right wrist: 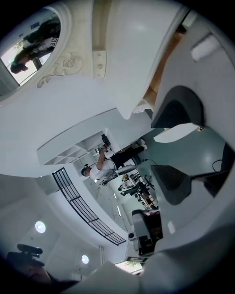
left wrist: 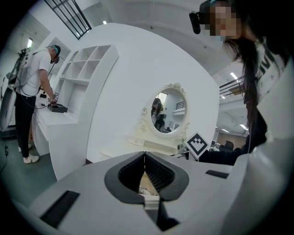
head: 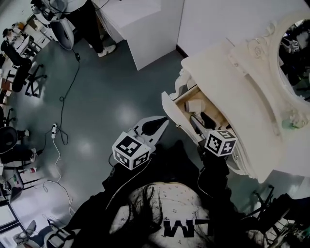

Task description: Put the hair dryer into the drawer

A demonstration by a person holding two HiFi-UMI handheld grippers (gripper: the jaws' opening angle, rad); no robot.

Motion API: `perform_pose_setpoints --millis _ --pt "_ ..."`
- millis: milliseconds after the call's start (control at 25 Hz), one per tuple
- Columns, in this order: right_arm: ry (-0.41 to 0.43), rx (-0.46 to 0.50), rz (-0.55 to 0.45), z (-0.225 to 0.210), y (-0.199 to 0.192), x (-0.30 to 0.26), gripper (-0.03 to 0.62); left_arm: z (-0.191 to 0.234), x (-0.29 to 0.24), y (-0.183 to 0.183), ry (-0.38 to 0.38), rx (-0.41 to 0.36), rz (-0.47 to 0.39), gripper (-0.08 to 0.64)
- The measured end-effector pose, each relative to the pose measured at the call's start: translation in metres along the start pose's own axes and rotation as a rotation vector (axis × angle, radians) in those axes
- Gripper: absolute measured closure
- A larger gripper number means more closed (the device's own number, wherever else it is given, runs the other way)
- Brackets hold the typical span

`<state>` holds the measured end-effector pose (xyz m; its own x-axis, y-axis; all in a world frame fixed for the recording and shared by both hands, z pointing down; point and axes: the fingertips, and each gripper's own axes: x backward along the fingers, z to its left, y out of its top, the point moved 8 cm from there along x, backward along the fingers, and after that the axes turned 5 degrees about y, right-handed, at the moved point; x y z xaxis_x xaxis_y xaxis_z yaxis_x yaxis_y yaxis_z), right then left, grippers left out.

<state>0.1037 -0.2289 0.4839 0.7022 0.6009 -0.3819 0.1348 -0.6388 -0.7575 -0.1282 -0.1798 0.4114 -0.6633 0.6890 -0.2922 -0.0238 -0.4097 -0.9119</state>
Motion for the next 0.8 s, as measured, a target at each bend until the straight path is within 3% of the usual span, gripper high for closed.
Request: perform_pose_setpoints --millis 440,800 --pt "-0.047 -0.040 -0.187 0.069 -0.025 0.031 0.333 -0.009 0.005 -0.007 -0.209 -0.073 0.035 0.560" --pt "-0.118 -0.035 -0.240 0.088 -0.041 0.064 0.449 -0.032 -0.003 -0.014 -0.319 -0.102 0.051 0.560"
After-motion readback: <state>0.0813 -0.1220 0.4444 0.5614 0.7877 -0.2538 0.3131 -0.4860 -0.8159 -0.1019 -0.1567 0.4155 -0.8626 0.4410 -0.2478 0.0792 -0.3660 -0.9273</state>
